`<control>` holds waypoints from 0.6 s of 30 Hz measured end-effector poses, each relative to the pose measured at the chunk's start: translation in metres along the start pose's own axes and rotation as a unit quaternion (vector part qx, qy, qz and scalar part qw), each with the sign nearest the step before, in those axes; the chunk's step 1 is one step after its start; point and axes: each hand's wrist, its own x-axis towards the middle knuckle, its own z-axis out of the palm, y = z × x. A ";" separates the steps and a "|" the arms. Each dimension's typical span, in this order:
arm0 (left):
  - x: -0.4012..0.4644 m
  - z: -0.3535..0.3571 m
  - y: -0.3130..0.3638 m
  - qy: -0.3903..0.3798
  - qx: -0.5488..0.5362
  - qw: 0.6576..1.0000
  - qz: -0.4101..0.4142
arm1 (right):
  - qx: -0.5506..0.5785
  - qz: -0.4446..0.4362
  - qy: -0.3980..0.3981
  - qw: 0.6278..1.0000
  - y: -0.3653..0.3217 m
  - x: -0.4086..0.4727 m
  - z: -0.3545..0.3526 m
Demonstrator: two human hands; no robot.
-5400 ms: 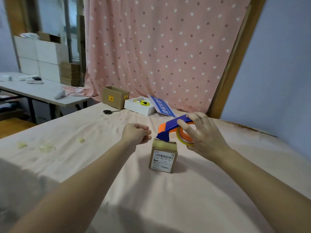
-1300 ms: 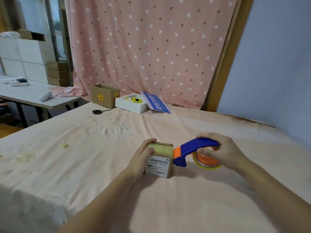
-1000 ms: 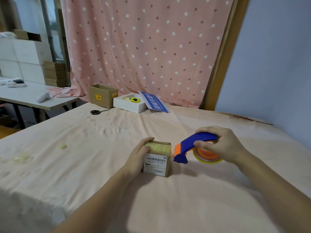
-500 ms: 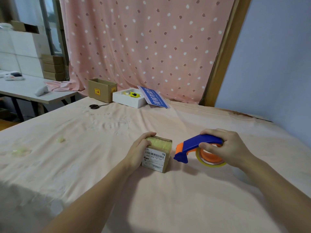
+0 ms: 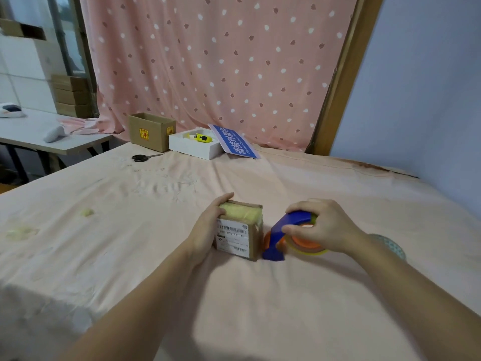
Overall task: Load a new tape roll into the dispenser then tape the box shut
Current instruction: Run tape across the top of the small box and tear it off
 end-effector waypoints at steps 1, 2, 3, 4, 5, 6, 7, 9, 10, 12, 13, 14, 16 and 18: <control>0.002 -0.002 0.000 0.010 -0.024 1.000 -0.001 | 0.029 0.017 0.009 0.999 0.002 -0.002 0.000; 0.004 -0.005 0.000 0.027 -0.050 0.998 -0.010 | 0.068 0.032 0.023 0.997 0.007 -0.006 0.002; 0.003 -0.006 -0.001 0.040 -0.078 0.996 -0.025 | 0.110 0.055 0.040 0.992 0.012 -0.013 0.005; 0.003 -0.005 -0.002 0.039 -0.100 0.993 -0.041 | 0.152 0.079 0.058 0.984 0.018 -0.020 0.006; 0.004 -0.005 -0.009 0.026 -0.113 0.991 -0.059 | 0.193 0.104 0.069 0.973 0.026 -0.024 0.013; 0.005 -0.006 -0.015 0.016 -0.117 0.990 -0.073 | 0.225 0.128 0.086 0.962 0.034 -0.029 0.020; 0.004 -0.006 -0.015 0.008 -0.127 0.988 -0.084 | 0.247 0.147 0.108 0.952 0.038 -0.033 0.022; 0.005 -0.011 -0.014 0.018 -0.132 0.986 -0.095 | 0.290 0.185 0.153 0.926 0.045 -0.039 0.026; 0.007 -0.013 -0.013 0.029 -0.124 0.988 -0.091 | 0.311 0.202 0.173 0.912 0.046 -0.041 0.026; 0.011 -0.015 -0.013 0.042 -0.096 0.991 -0.079 | 0.355 0.232 0.210 0.881 0.050 -0.047 0.025; 0.012 -0.015 -0.014 0.047 -0.089 0.992 -0.072 | 0.392 0.260 0.233 0.851 0.051 -0.051 0.024; 0.012 -0.014 -0.013 0.049 -0.088 0.993 -0.067 | 0.432 0.299 0.257 0.811 0.052 -0.053 0.021; 0.010 -0.011 -0.013 0.053 -0.084 0.993 -0.057 | 0.486 0.378 0.287 0.734 0.055 -0.055 0.012; 0.011 -0.010 -0.014 0.062 -0.078 0.993 -0.056 | 0.496 0.414 0.288 0.707 0.057 -0.057 0.003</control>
